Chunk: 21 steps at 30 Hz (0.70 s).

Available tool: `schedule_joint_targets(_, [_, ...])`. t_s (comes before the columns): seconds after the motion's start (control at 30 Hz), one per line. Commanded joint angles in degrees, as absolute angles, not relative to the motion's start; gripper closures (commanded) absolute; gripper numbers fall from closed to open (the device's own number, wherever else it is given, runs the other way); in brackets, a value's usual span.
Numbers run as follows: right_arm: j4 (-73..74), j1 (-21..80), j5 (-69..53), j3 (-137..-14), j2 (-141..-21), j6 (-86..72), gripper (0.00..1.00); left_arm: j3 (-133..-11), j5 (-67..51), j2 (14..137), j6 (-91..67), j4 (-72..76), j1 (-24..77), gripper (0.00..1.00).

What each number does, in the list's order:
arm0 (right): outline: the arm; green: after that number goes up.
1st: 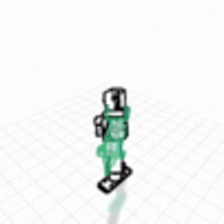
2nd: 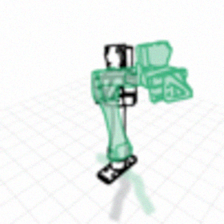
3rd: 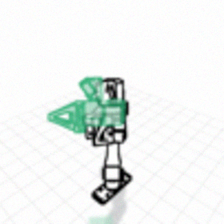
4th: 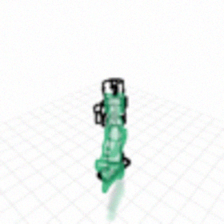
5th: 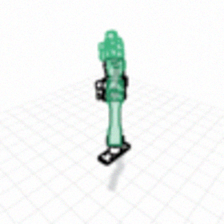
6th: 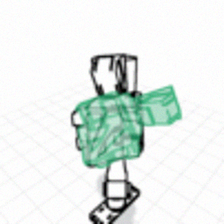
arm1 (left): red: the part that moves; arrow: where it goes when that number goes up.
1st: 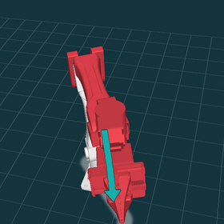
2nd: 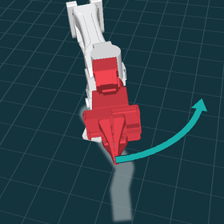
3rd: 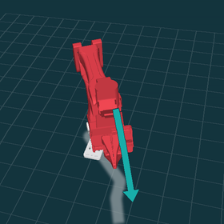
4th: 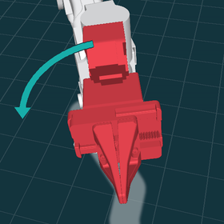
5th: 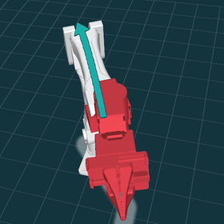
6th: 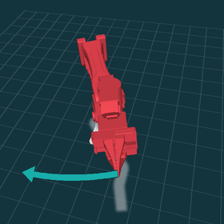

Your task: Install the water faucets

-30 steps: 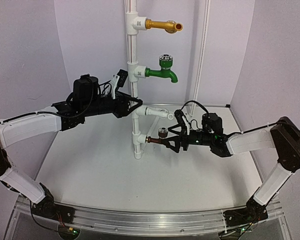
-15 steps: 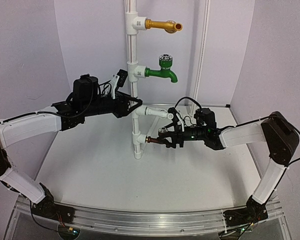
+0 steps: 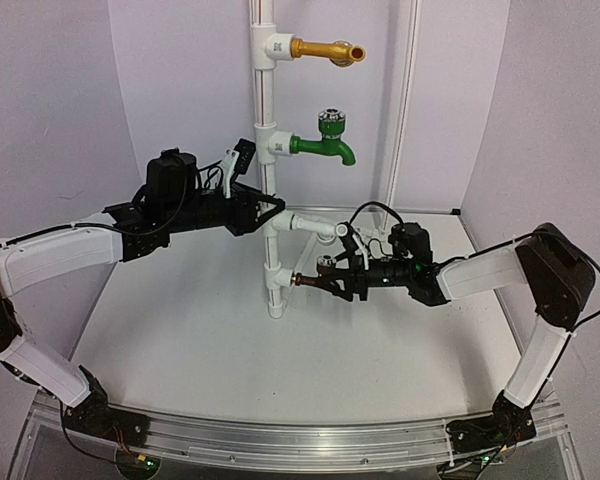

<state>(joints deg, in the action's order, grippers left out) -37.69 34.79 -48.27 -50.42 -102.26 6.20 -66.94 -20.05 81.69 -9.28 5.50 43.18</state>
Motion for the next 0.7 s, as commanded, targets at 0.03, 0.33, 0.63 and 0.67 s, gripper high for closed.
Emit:
schedule_joint_targets(0.03, [-44.9, 35.4, -49.1, -46.8, -101.8, 6.3, 0.35, -68.0, -26.0, 80.0, -19.6, 3.6, 44.5, 1.00])
schedule_joint_targets(0.33, [-48.7, 35.4, -48.0, -45.8, -100.8, 5.8, 0.53, -68.0, -25.8, 79.9, -19.6, 3.4, 44.6, 1.00])
schedule_joint_targets(0.63, [-48.9, 35.4, -47.8, -45.2, -99.4, 12.2, 0.74, -68.4, -25.7, 80.3, -19.8, 3.5, 44.6, 1.00])
schedule_joint_targets(0.67, [-48.9, 35.5, -47.9, -45.0, -99.3, 13.0, 0.75, -68.5, -25.7, 80.5, -19.8, 3.5, 44.6, 1.00])
